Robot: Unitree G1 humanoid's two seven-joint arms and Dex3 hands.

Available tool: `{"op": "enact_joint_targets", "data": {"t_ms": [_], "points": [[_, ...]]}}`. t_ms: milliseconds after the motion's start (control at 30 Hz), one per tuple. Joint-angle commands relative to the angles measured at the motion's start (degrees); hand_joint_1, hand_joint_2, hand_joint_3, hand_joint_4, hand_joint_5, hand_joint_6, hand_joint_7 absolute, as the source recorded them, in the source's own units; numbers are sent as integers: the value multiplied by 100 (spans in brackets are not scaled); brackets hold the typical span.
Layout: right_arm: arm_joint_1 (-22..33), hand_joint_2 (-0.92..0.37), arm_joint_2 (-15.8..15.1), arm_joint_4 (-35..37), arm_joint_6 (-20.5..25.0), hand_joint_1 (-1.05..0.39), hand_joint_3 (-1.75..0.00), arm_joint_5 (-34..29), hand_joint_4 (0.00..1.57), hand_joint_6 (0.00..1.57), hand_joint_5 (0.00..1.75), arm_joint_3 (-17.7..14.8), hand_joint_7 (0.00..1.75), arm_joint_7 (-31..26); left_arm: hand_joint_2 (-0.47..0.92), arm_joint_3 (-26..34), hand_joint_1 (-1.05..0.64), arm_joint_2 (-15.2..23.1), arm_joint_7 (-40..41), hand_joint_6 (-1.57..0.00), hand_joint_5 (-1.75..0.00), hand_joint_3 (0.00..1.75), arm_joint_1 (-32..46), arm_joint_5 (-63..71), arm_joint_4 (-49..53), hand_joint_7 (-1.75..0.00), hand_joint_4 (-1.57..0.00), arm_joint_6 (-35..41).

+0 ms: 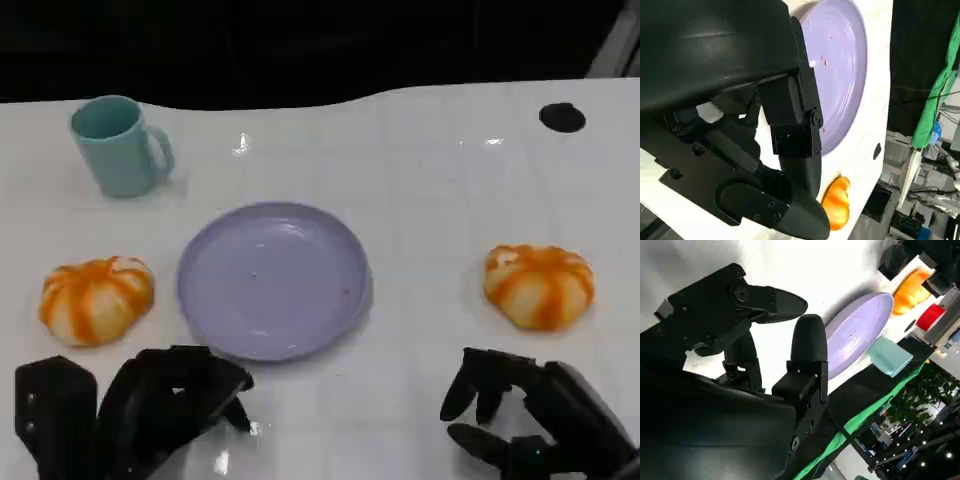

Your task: Grasp the bread from the table and place it into the plate.

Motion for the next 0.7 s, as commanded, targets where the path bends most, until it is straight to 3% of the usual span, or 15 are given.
{"op": "enact_joint_targets", "data": {"t_ms": [33, 700], "points": [[8, -60, -44, 35, -21, -38, -73, 74, 61, 64, 167, -46, 133, -3, 61, 0, -105, 58, -20, -157, -148, 24, 61, 24, 38, -27, -91, -40], [14, -58, -28, 12, 7, -38, -75, 137, 61, 65, 167, -50, 133, 48, 61, 0, -105, 67, 1, -157, -148, 23, 64, 27, 9, -28, -91, 3]]}}
